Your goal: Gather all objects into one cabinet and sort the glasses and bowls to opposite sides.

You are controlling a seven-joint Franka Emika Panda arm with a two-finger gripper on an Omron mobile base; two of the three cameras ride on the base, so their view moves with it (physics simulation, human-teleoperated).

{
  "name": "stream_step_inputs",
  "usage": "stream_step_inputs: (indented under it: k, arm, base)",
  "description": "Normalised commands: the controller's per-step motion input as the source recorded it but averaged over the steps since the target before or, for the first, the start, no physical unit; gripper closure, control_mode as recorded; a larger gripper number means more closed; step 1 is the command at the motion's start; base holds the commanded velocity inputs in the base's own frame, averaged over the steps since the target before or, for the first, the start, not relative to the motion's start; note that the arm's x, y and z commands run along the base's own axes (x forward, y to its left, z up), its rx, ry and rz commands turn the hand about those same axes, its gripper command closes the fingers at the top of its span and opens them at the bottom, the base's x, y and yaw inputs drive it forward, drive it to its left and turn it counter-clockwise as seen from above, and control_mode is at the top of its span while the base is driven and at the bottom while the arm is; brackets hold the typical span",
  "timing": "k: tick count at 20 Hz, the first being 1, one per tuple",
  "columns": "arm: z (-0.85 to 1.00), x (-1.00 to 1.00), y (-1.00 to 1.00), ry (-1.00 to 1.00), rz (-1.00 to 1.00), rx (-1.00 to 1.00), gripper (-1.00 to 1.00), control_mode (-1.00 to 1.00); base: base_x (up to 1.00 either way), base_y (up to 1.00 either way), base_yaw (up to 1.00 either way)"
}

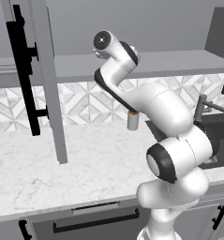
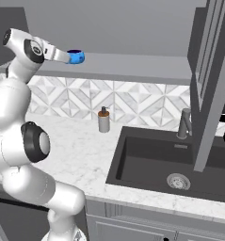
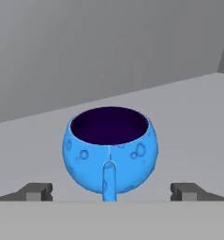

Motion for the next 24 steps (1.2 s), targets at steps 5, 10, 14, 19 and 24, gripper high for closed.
stream_step_inputs:
  k: [5,10,14,19,24]
  arm:
    - [0.00,0.26,0.00,0.00,-0.07,0.00,-1.00,-1.00]
    - [-0.07,0.02,-0.07,0.02,-0.07,0.00,-1.00,-1.00]
    - [-0.19,0.00,-0.20,0.01,-0.09,0.00,-1.00,-1.00]
    - [-0.08,0.00,-0.04,0.00,-0.07,0.00,-1.00,-1.00]
    - [-0.05,0.00,0.00,0.00,-0.01,0.00,-1.00,-1.00]
  base:
    - [0.00,0.00,0.00]
    - [0.00,0.00,0.00]
    - [0.00,0.00,0.00]
    - [0.00,0.00,0.00]
    - [0.00,0.00,0.00]
